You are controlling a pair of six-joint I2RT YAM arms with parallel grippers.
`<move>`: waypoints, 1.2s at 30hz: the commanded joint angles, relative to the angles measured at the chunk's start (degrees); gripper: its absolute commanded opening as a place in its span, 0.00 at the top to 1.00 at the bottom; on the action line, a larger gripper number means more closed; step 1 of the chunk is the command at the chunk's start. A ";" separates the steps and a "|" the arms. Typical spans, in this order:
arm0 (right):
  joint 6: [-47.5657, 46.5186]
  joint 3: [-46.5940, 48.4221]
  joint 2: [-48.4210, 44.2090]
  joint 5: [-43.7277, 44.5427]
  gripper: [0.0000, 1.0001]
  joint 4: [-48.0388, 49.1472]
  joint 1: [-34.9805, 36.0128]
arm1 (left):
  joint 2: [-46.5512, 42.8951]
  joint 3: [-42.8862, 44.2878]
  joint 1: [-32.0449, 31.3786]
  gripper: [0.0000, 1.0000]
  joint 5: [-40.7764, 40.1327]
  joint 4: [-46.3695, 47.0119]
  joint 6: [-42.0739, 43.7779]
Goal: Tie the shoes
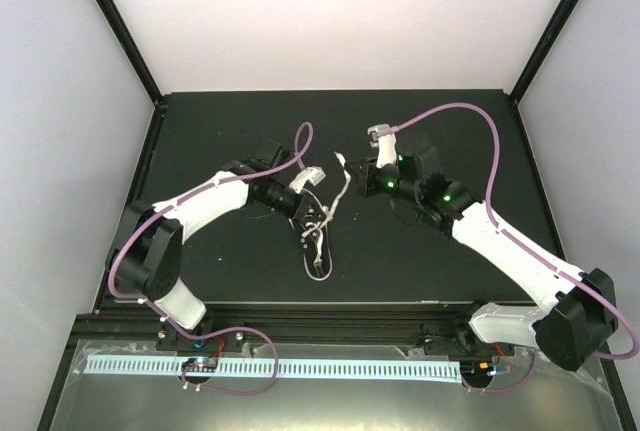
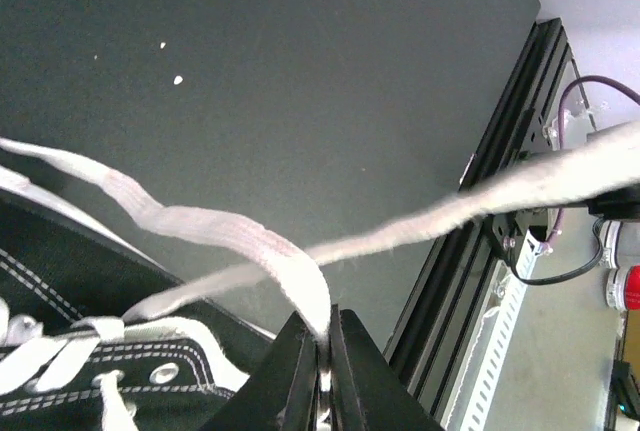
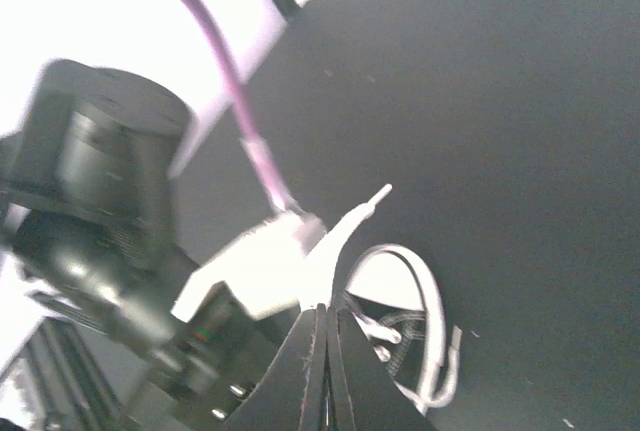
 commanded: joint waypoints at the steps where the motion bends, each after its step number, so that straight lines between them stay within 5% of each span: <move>1: 1.34 3.88 1.15 -4.42 0.98 2.63 0.34 | 1.77 3.34 -0.73 0.95 2.44 0.63 1.86; 17: -0.30 6.91 2.79 -3.76 0.98 0.25 0.28 | -0.99 3.80 -0.99 0.91 -6.46 5.51 -0.25; 36: 0.35 7.79 3.98 -5.14 0.98 0.59 0.32 | 1.78 4.41 -2.06 0.74 -5.89 5.35 1.15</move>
